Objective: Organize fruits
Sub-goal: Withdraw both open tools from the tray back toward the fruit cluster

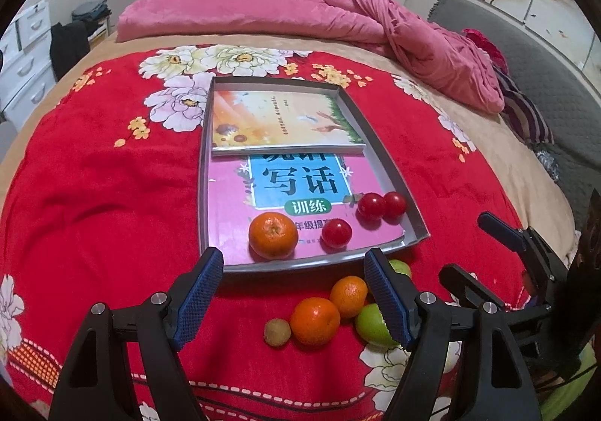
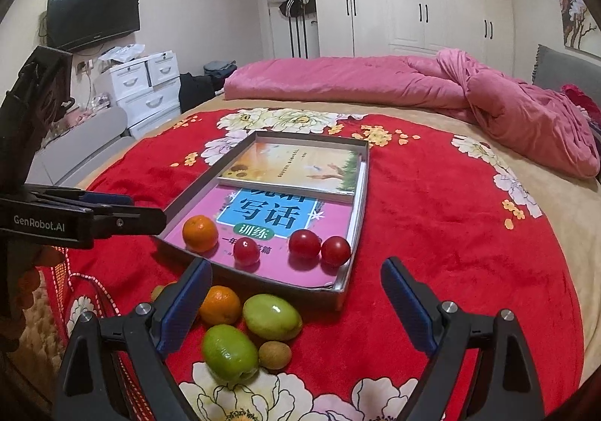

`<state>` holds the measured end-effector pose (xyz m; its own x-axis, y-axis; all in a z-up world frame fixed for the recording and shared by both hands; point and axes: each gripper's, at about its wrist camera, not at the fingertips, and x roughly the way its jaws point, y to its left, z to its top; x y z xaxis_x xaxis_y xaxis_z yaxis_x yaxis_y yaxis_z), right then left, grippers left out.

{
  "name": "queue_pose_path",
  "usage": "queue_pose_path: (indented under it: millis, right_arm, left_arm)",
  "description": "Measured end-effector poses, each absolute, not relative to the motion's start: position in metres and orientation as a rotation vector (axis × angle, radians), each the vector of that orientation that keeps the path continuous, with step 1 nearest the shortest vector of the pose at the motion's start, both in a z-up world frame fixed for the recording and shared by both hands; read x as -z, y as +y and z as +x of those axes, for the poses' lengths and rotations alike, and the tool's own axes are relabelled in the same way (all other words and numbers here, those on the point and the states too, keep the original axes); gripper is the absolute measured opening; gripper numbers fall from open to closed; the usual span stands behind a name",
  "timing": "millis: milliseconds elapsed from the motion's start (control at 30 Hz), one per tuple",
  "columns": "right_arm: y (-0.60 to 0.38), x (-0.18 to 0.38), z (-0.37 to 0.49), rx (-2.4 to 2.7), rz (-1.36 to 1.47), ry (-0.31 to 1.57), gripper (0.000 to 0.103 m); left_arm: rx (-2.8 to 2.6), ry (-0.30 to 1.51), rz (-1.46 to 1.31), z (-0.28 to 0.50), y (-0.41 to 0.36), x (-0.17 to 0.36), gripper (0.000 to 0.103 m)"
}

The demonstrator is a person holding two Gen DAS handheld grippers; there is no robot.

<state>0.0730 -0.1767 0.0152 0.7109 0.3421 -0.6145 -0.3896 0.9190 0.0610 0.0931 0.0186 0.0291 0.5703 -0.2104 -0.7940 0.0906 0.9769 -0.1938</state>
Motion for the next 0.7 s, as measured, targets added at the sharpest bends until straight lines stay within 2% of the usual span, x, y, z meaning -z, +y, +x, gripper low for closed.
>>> queue_pose_path:
  millis: [700]
  right_arm:
    - [-0.160, -0.004, 0.058, -0.457, -0.122, 0.717, 0.091]
  left_arm:
    - [0.194, 0.989, -0.104, 0.078, 0.023, -0.016, 0.079]
